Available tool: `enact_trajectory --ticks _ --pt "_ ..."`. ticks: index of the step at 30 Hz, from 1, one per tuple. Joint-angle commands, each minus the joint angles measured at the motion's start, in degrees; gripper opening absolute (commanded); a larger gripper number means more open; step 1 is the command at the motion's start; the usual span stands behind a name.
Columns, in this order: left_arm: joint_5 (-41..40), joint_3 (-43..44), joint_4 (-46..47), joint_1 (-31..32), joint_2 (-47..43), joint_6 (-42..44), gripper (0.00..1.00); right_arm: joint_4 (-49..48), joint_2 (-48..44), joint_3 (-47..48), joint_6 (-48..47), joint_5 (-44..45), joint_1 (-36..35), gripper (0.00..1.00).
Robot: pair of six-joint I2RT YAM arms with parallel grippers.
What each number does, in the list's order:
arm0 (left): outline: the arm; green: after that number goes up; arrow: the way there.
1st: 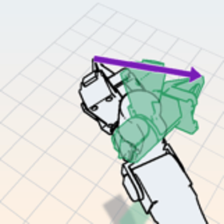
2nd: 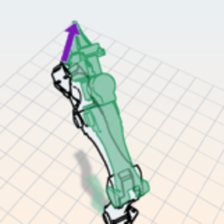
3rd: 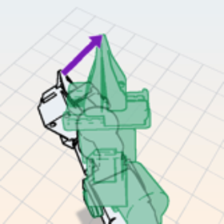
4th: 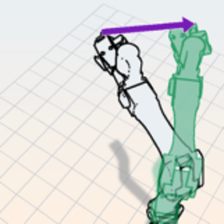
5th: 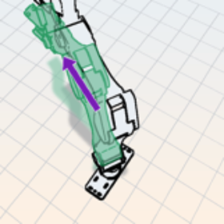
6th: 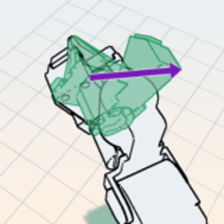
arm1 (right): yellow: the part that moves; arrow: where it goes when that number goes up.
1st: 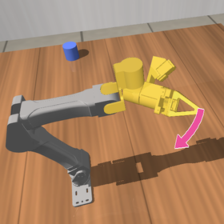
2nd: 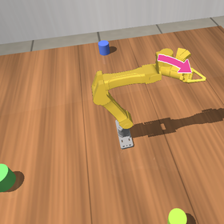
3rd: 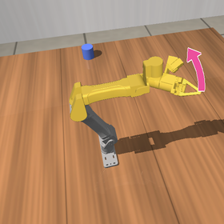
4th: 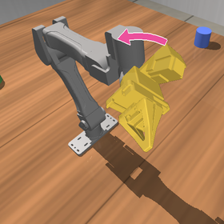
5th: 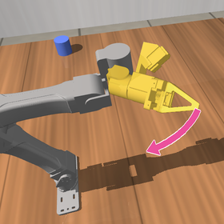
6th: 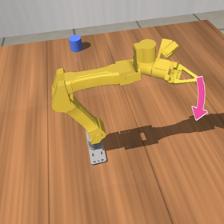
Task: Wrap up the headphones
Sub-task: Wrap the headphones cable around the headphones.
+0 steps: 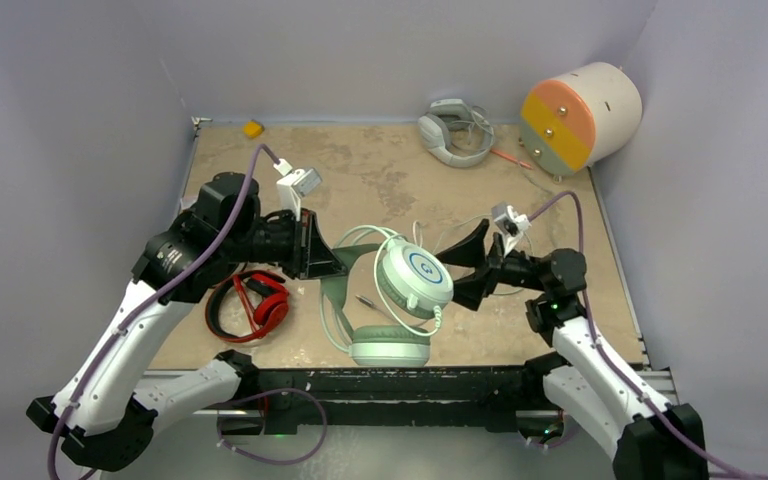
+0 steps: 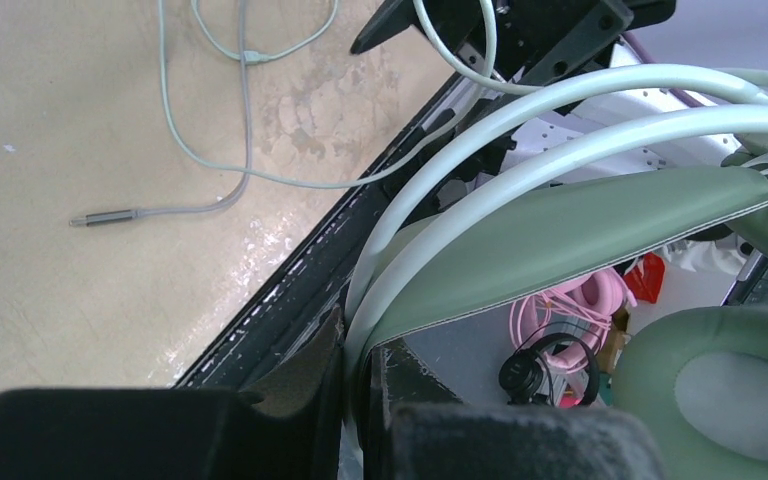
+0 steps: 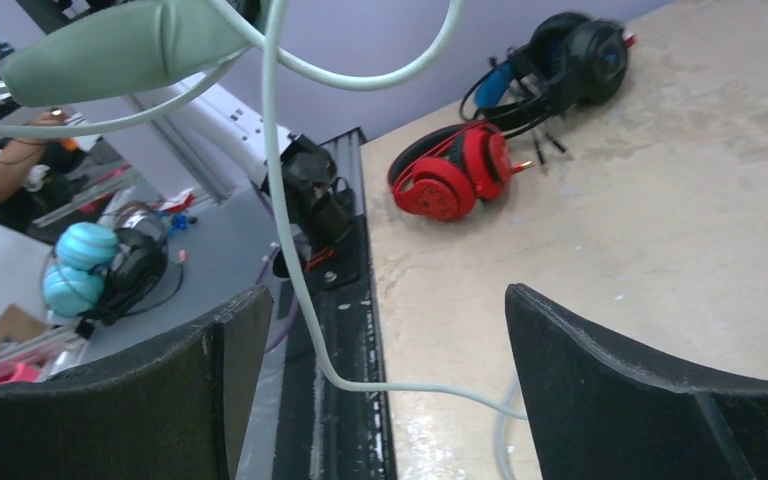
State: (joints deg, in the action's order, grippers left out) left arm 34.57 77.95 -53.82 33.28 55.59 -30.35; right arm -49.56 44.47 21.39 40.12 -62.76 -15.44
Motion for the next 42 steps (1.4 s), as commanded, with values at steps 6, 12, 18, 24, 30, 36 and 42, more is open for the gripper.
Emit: enact_trajectory --ticks 6,12,18,24,30,36,42 --pt "3.87 0.31 7.01 -0.16 1.52 -2.06 0.0 7.7 6.09 4.43 -9.79 12.05 -14.77 0.59" --pt "-0.56 1.31 6.56 -0.7 1.5 -3.33 0.0 29.57 1.71 4.24 -10.16 41.11 -14.54 0.0" --pt "-2.9 2.09 4.54 -3.99 1.15 -3.59 0.0 55.22 -3.5 4.47 -1.07 70.2 -6.7 0.0" --pt "-13.69 3.61 0.4 -8.31 0.33 -5.25 0.0 68.31 -7.37 1.19 12.57 78.46 5.14 0.0" --pt "-24.54 1.89 0.75 -9.2 -2.52 -6.85 0.0 66.26 -7.83 1.04 10.83 77.11 5.52 0.0" --pt "-18.33 -4.99 7.15 -9.2 -3.62 -9.13 0.0 54.68 -4.21 1.54 -1.11 58.71 5.53 0.0" --pt "-9.78 -12.37 21.18 -9.22 -1.59 -18.36 0.0 51.82 3.6 6.85 -9.64 47.52 -0.53 0.0"
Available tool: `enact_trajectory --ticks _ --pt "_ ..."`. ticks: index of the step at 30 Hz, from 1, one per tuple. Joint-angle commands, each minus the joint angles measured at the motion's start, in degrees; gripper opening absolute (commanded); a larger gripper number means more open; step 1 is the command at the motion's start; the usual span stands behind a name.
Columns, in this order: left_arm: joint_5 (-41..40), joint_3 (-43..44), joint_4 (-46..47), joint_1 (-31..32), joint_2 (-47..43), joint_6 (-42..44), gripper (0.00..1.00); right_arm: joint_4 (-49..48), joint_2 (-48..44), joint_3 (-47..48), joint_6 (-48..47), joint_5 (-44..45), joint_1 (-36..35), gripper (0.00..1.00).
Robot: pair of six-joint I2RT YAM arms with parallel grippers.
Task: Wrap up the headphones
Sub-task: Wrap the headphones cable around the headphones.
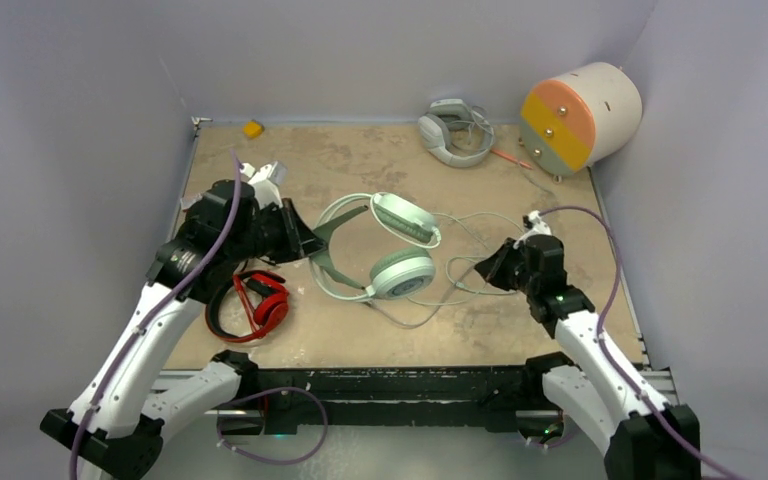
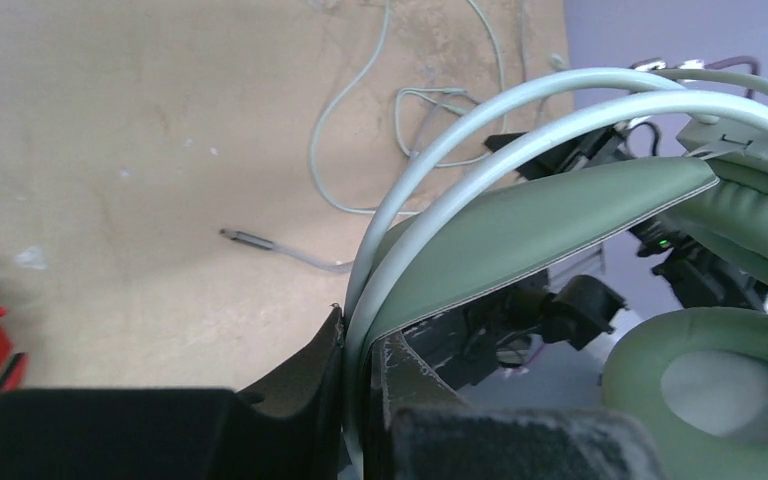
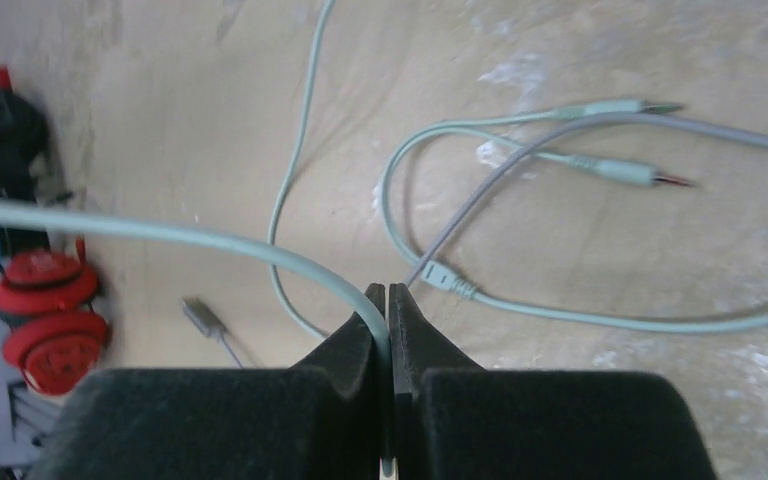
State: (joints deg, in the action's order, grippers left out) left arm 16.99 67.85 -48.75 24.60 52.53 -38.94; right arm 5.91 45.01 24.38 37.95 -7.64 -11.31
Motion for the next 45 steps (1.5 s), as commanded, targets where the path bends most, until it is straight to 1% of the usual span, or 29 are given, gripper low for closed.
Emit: enact_trajectory --ticks 1,3,5,10,14,16,18,22,24,27,29,32,36,39,42,45 --pt "7.87 -2.06 17.38 -0.52 2.44 -11.05 0.0 -4.24 3.02 3.73 -8.14 -6.18 -7.29 0.0" --pt "6.29 -0.27 18.83 -0.58 4.85 -13.05 0.0 -6.29 2.84 2.83 -8.88 -6.43 -11.47 0.0" --pt "4.84 2.33 19.64 -1.22 7.69 -14.3 0.0 -11.57 2.95 1.01 -9.1 -10.51 -14.39 0.0" --pt "6.96 8.7 22.51 -5.02 16.24 -18.15 0.0 -24.26 2.64 -4.35 -8.2 -19.41 -19.57 0.0" --pt "1.25 11.71 24.35 -5.81 19.98 -19.39 0.0 -31.29 2.52 -5.55 -7.74 -25.67 -23.99 0.0" --pt "-3.56 13.55 23.13 -6.03 21.23 -18.25 0.0 -32.09 2.94 -4.52 -7.87 -28.35 -25.93 0.0" --pt "-10.2 15.44 20.53 -6.01 21.81 -16.83 0.0 -30.65 2.9 -2.8 -8.86 -29.35 -28.36 0.0" --pt "-26.21 15.36 17.74 -5.97 21.03 -14.99 0.0 -20.19 3.91 4.28 -11.74 -28.61 -32.82 0.0" --pt "-33.28 14.96 16.14 -5.97 20.84 -13.74 0.0 -17.4 3.84 6.79 -11.98 -28.23 -34.16 0.0" --pt "-41.2 14.66 13.62 -5.88 21.66 -11.66 0.0 -14.3 3.3 9.96 -12.28 -27.73 -35.2 0.04" --pt "-42.7 15.52 11.71 -5.81 23.01 -10.73 0.0 -12.24 3.95 12.3 -12.63 -27.62 -35.36 0.07" --pt "-44.63 17.12 9.54 -4.17 25.07 -10.19 0.0 -9.56 7.33 16.13 -13.18 -28.54 -35.52 0.09" --pt "-52.57 18.84 7.87 2.23 27.86 -7.93 0.0 -6.35 13.64 21.95 -14.42 -30.75 -36.04 0.1" --pt "-55.21 21.04 5.43 5.03 31.07 -6.77 0.0 -3.36 17.22 26.45 -15.82 -30.82 -36.49 0.07" --pt "-56.96 21.33 3.48 6.07 33.72 -5.93 0.0 1.22 17.22 30.09 -17.88 -26.59 -36.5 0.03" --pt "-58.31 19.25 3.0 7.05 34.45 -5.4 0.0 5.91 14.82 32.47 -19.36 -22.14 -36.5 0.03"
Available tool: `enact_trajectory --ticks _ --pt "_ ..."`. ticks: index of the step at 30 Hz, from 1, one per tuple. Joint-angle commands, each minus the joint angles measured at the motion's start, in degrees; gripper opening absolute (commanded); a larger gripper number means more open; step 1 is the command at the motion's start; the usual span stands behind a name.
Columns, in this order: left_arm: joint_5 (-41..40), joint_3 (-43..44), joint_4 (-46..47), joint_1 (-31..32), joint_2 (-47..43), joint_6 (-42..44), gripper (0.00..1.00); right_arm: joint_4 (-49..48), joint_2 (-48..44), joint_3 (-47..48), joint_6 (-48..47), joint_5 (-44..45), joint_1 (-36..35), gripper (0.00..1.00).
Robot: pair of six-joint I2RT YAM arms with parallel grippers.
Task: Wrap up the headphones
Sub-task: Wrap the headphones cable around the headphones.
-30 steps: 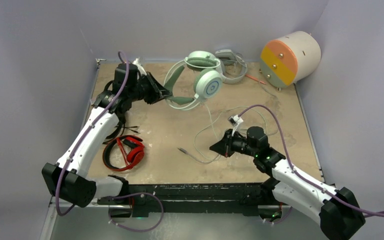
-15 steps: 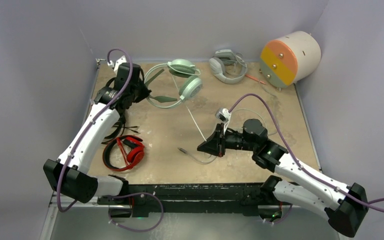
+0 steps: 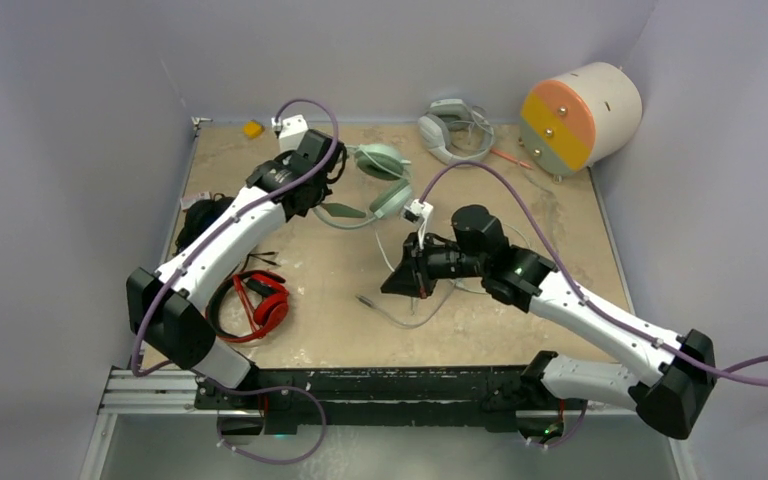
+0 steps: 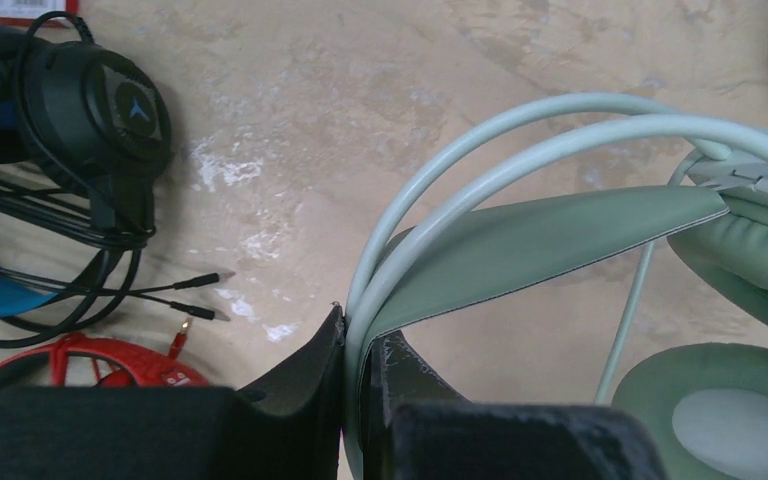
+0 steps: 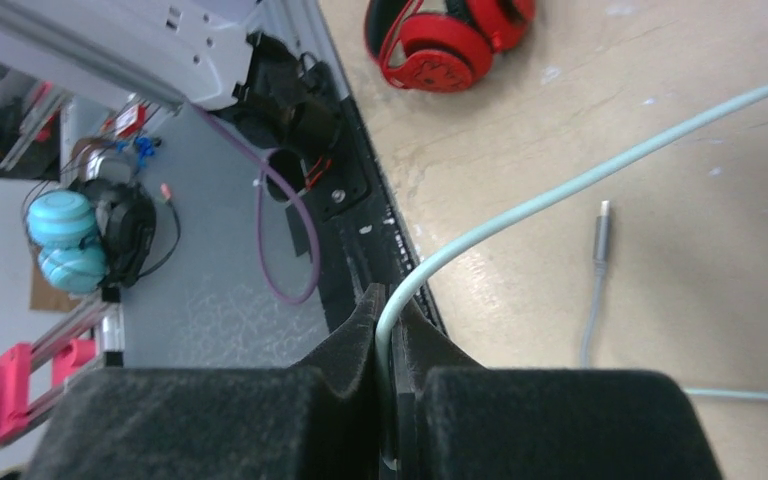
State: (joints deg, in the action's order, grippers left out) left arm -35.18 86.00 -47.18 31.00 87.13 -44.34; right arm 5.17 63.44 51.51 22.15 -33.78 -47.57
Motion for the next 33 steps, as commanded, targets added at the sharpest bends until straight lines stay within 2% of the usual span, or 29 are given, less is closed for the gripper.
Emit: enact_trajectory --ticks 1,5,9,13,18,24,29,33 --pt "-5.76 0.07 1.35 0.9 -0.19 -0.19 0.0 8.33 -4.67 6.07 -3.15 6.38 -0.15 0.04" --pt "-5.3 -5.31 4.02 3.46 -1.44 2.88 0.0 16.8 -7.42 9.1 -7.12 21.0 -0.15 0.04" --pt "-8.23 -6.76 2.4 7.73 -1.23 8.79 0.0 23.61 -5.48 12.81 -11.23 32.32 -0.12 0.03" --pt "-9.16 -5.43 -2.02 13.61 1.17 14.05 0.0 23.3 -4.38 12.76 -15.68 40.45 -0.15 0.03" --pt "-8.52 -3.39 -10.22 18.98 4.82 15.97 0.0 17.97 -4.84 11.12 -20.01 45.71 -0.09 0.1" --pt "-5.87 -4.1 -13.31 21.86 3.75 15.58 0.0 15.8 -2.99 10.88 -21.06 50.06 -0.14 0.1" --pt "3.31 -7.52 -8.94 22.26 -1.74 18.63 0.0 13.95 -0.82 10.37 -20.66 51.78 0.12 0.09" --pt "15.64 -12.69 -1.84 22.39 -8.24 22.66 0.0 12.51 0.23 10.67 -20.23 46.37 2.02 0.13"
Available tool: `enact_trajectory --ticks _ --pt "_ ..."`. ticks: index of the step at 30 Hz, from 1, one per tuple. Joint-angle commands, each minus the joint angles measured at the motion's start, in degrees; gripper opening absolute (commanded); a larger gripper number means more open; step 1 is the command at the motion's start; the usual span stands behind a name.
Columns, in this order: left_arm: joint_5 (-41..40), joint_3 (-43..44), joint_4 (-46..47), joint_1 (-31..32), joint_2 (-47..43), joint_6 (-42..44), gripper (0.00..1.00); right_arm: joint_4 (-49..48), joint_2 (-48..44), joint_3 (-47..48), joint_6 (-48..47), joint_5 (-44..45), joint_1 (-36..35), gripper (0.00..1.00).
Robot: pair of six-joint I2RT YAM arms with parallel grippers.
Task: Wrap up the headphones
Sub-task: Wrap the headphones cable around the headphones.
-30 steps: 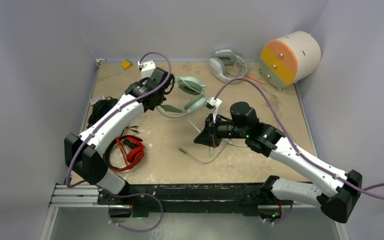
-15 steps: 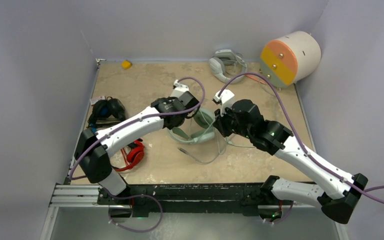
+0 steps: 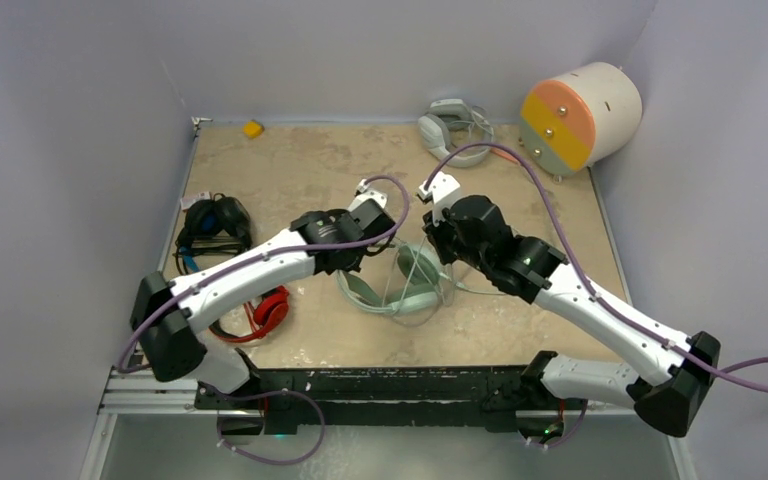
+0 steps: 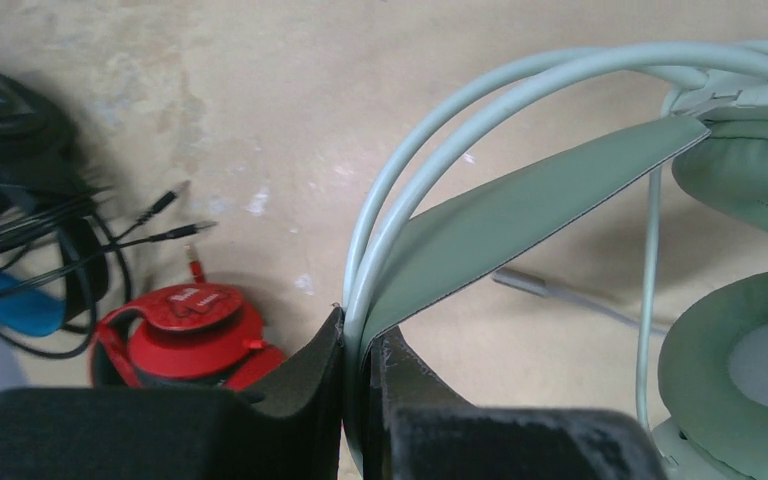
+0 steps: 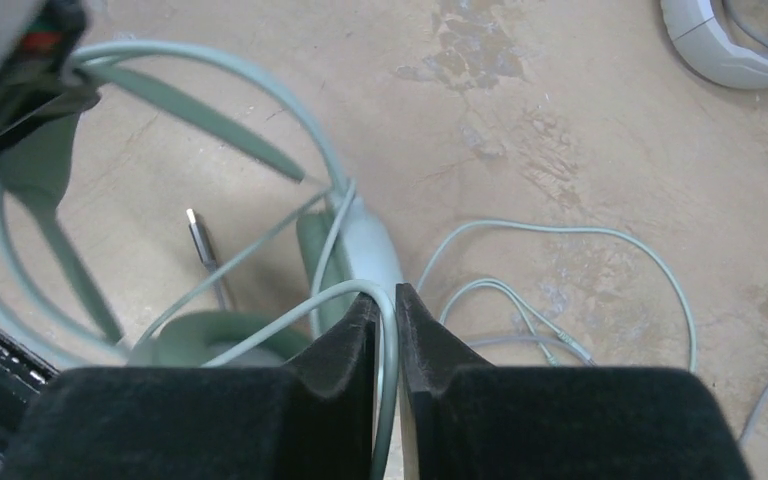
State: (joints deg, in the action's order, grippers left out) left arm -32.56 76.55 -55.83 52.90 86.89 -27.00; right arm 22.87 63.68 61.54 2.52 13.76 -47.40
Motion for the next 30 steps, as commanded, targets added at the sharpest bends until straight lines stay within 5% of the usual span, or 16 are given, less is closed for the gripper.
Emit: enact_trajectory --ticks 1,8,15,30 --pt "16.08 -4.83 9.2 0.53 -9.68 6.16 0.0 -5.21 0.47 0.96 -0.44 -3.36 2.66 0.14" --pt "24.51 -7.69 11.52 0.53 -14.28 7.15 0.0 -3.45 3.96 4.26 0.59 -13.52 9.57 0.13" --pt "27.59 -7.53 11.51 0.53 -17.17 7.09 0.0 -3.5 5.84 2.8 3.21 -14.68 13.56 0.12" --pt "35.9 -4.41 11.09 0.38 -22.91 2.82 0.0 -19.75 4.0 -11.85 10.76 -32.04 21.33 0.15"
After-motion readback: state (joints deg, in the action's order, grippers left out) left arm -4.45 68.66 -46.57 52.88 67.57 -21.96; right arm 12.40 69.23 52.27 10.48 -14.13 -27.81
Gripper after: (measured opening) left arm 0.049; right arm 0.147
